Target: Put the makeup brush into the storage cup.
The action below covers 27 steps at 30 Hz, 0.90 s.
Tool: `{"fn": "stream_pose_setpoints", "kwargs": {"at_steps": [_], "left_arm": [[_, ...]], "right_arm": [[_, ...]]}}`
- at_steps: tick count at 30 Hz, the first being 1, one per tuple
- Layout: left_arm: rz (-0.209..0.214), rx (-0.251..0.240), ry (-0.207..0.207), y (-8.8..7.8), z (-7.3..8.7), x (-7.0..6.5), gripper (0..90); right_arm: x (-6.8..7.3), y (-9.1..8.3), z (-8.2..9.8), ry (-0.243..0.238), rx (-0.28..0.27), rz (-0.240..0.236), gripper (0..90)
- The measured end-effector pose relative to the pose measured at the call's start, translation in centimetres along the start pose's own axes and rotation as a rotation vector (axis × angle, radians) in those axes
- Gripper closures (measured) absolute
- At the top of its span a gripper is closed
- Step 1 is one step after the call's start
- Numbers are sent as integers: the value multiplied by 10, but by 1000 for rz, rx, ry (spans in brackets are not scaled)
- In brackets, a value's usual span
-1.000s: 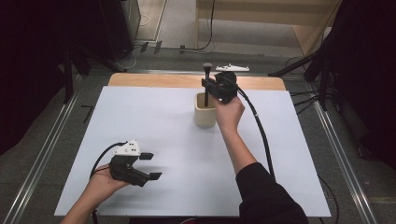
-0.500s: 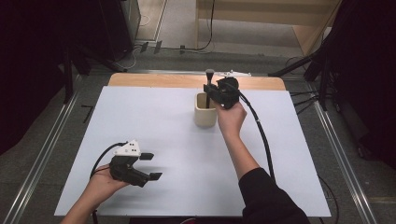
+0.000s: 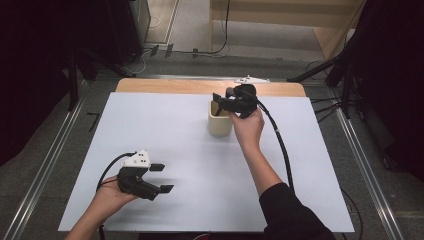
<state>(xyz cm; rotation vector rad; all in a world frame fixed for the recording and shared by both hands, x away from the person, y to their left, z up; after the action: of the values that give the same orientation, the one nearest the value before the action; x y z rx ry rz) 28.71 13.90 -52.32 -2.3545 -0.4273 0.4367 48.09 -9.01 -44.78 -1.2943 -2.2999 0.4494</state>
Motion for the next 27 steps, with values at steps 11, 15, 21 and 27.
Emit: {"fn": "stream_pose_setpoints", "kwargs": {"at_steps": [11,15,21,27], "left_arm": [[-2,5,0,0,1,0,209],[-1,4,1,0,0,0,209],[-1,8,4,1,1,0,208],[-8,3,1,0,0,1,208]], "right_arm": [[2,-11,6,-30,51,-20,270],[4,-17,10,-29,58,-43,277],[5,-25,19,-38,80,-42,280],[4,-31,28,-37,113,-38,280]]}}
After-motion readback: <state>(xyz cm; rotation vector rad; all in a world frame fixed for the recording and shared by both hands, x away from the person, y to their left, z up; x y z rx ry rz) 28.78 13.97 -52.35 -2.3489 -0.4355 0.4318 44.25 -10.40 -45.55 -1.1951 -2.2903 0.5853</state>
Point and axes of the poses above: each handheld gripper's, and its own axes: y roughly forward along the jaws, z roughly out of its underside, x roughly to its left, the point moved 9 cm from there along y, roughly forward along the jaws, and after that the axes turned 1 degree about x, right-handed, at the moved point
